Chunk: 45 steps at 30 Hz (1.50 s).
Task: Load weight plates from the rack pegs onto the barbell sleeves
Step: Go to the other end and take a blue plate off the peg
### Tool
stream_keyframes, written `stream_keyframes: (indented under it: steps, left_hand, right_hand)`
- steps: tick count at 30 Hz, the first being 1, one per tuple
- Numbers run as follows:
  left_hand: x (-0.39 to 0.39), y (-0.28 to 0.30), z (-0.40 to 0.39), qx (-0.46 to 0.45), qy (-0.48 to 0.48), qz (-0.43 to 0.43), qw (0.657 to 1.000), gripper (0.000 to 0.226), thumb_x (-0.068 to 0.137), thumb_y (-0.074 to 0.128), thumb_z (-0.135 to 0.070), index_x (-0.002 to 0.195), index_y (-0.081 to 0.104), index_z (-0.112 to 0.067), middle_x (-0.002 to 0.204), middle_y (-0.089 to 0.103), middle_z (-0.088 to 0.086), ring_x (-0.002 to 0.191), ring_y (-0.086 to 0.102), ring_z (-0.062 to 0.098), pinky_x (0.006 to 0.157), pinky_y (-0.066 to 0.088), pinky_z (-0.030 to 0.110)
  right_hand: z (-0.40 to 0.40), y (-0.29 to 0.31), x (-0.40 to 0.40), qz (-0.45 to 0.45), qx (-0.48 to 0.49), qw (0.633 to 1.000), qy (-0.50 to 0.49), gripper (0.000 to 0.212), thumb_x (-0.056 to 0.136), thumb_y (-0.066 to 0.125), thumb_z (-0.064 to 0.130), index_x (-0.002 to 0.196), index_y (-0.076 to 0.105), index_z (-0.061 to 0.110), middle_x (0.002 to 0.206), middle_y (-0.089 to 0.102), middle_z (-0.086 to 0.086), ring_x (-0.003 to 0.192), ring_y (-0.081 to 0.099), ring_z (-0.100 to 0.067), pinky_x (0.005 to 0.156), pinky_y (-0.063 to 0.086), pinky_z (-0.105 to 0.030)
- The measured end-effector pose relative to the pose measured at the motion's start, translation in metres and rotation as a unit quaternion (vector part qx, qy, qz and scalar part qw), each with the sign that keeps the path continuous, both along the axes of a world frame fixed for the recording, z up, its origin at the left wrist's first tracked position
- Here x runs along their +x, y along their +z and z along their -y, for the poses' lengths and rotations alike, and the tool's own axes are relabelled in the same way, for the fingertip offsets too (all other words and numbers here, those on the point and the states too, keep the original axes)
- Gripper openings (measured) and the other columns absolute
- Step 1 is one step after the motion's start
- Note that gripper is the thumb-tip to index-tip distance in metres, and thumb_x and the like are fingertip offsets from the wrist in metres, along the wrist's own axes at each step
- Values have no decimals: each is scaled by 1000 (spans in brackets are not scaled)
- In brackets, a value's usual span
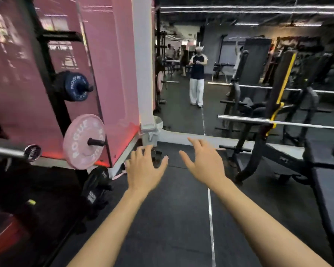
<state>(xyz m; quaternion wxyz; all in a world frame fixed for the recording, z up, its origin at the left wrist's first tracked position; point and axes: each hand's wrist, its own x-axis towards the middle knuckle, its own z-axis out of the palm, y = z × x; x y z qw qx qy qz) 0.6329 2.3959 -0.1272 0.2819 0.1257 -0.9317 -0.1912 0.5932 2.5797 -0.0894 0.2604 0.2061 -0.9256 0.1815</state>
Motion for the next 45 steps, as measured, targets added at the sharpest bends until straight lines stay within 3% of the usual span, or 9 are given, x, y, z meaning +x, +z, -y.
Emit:
stream_keyframes:
  steps: [11,19,30,35,45]
  left_hand:
    - [-154,-3,63,-6,167,3,986,67,86,39,-69,139,44,-29,134,49,-1,125,41,24,101,38,49]
    - [-210,-7,165,-20,314,3,949,61,87,46,-67,134,48,-29,130,53,-1,124,41,25,99,36,46]
    - [-322,3,334,-5,371,-19,929,61,84,43,-66,130,49,-27,127,52,0,119,43,26,96,37,46]
    - [-352,3,385,5,384,-25,923,62,85,49,-62,136,46,-28,134,50,-2,124,41,25,99,34,48]
    - [-427,2,491,-23,492,-37,870,60,88,49,-62,133,51,-22,128,55,4,119,45,30,94,37,49]
  right_hand:
    - [82,-8,-215,10,-17,984,178,53,93,51,50,135,50,17,117,58,-4,105,55,-25,78,48,-38]
    - [212,-21,-318,19,-11,954,298,55,94,45,54,134,48,18,115,57,-6,105,54,-27,82,45,-39]
    - [400,-6,-437,4,-13,934,357,54,93,46,56,132,49,19,115,58,-6,102,56,-28,79,49,-39]
    - [460,-12,-483,31,-16,928,370,54,94,46,55,135,47,20,123,57,-6,110,55,-28,83,46,-38]
    - [594,-4,-591,34,-43,904,425,48,97,43,48,134,48,18,124,57,-7,113,54,-30,83,47,-40]
